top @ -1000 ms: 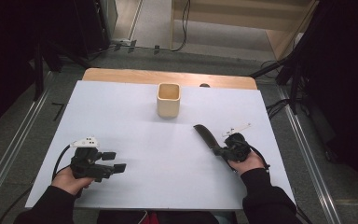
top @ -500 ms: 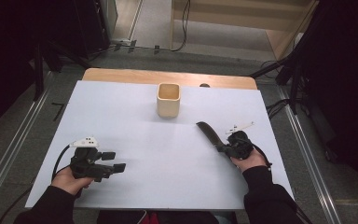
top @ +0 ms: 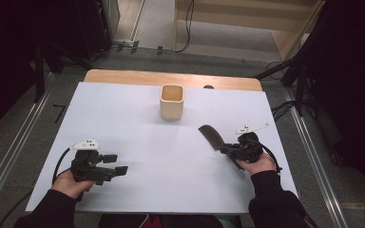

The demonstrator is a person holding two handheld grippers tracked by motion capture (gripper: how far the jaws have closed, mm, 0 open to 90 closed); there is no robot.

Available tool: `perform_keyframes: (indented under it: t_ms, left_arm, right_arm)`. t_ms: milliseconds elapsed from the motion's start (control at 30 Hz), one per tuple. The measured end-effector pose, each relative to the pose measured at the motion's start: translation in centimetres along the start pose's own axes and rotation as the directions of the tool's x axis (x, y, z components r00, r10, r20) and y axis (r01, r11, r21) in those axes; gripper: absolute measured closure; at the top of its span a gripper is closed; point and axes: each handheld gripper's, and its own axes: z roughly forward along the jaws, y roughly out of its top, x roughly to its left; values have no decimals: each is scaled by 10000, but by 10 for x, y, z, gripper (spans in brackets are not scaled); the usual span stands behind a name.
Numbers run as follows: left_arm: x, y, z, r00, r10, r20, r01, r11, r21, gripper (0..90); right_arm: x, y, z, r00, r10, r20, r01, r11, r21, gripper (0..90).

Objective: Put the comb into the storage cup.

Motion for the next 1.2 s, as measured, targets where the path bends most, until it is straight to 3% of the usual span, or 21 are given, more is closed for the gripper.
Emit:
perform_keyframes:
  t_ms: [300, 400, 600, 767, 1200]
  left_arm:
    - [-2, 0, -2, 10000, -25, 54, 26, 9999, -145, 258]
    - [-2, 0, -2, 10000, -11, 89, 12, 9998, -174, 258]
    - [-3, -1, -3, 9999, -34, 127, 37, 9997, -234, 258]
    - [-5, -1, -3, 9998, -30, 188, 36, 9995, -323, 258]
    - [-9, 0, -2, 9995, 124, 300, -115, 9995, -310, 258]
  right_arm:
    - [28, -4, -11, 9964, -308, -794, 266, 9982, -535, 435]
    - [34, -7, -11, 9911, -263, -1302, 186, 9980, -604, 364]
    - [42, -13, -13, 9855, -407, -1650, 318, 9979, -561, 297]
    - [52, -21, -16, 9874, -660, -1442, 562, 9959, -709, 268]
    - [53, -28, -16, 9871, -855, -1354, 773, 9949, -651, 264]
